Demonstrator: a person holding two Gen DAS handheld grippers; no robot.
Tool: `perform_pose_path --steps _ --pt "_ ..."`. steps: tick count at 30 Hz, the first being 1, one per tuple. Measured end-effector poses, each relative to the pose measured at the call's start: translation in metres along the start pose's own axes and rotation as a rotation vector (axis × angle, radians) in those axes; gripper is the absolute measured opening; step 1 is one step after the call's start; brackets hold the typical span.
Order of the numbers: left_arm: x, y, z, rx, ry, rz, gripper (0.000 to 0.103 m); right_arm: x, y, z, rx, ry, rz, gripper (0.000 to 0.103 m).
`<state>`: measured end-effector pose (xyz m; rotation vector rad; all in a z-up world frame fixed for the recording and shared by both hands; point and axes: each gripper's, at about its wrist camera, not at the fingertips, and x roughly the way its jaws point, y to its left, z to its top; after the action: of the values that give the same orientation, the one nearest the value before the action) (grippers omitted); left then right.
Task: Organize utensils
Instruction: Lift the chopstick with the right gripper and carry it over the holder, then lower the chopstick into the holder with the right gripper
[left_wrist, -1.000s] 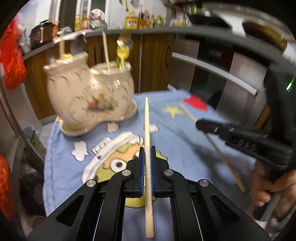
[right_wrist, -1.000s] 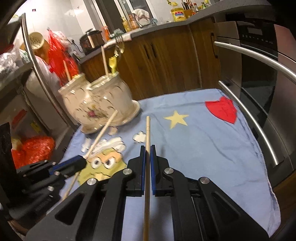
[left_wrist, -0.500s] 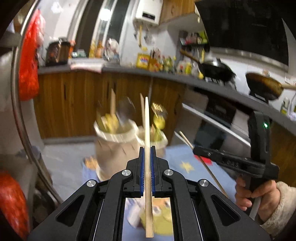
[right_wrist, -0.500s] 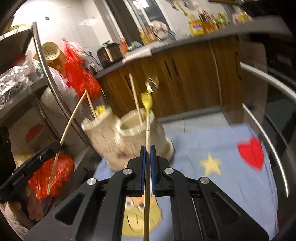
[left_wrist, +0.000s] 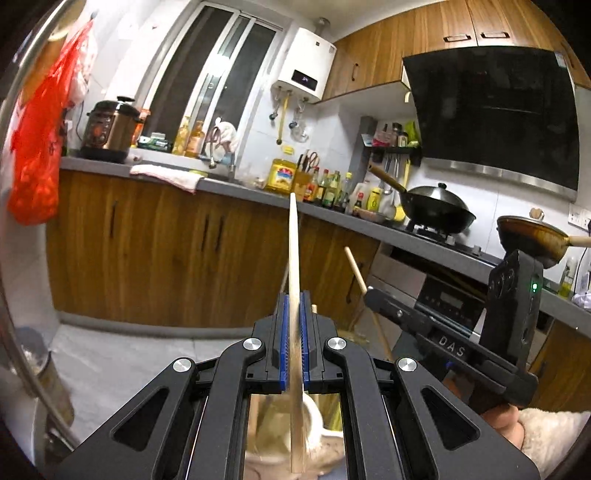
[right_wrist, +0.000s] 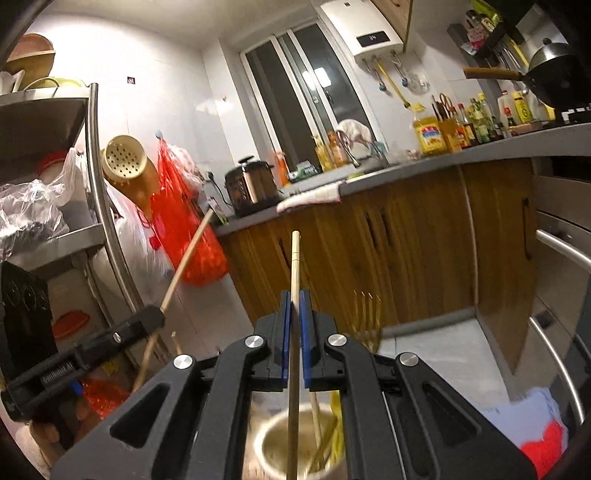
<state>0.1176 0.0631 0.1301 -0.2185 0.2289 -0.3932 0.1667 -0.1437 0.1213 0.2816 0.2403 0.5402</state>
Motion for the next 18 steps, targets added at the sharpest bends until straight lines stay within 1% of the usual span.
perform_pose_path --steps 4,8,12,16,18 --pt "0.009 0.008 -0.007 0.017 -0.035 0.023 0.006 0.016 -0.004 0.002 0.003 -0.026 0.014 0.005" --pt "0.011 0.013 -0.013 0.023 -0.07 0.021 0.006 0.028 -0.01 0.001 0.019 -0.042 0.014 0.005" --pt "0.008 0.01 -0.018 0.066 -0.106 0.029 0.006 0.035 -0.009 -0.004 -0.004 -0.056 -0.002 0.005" --pt "0.002 0.0 -0.028 0.137 -0.154 0.041 0.006 0.039 -0.007 -0.008 -0.025 -0.073 -0.012 0.005" --pt "-0.001 -0.001 -0.03 0.149 -0.165 0.022 0.006 0.039 -0.004 -0.011 -0.048 -0.084 -0.018 0.005"
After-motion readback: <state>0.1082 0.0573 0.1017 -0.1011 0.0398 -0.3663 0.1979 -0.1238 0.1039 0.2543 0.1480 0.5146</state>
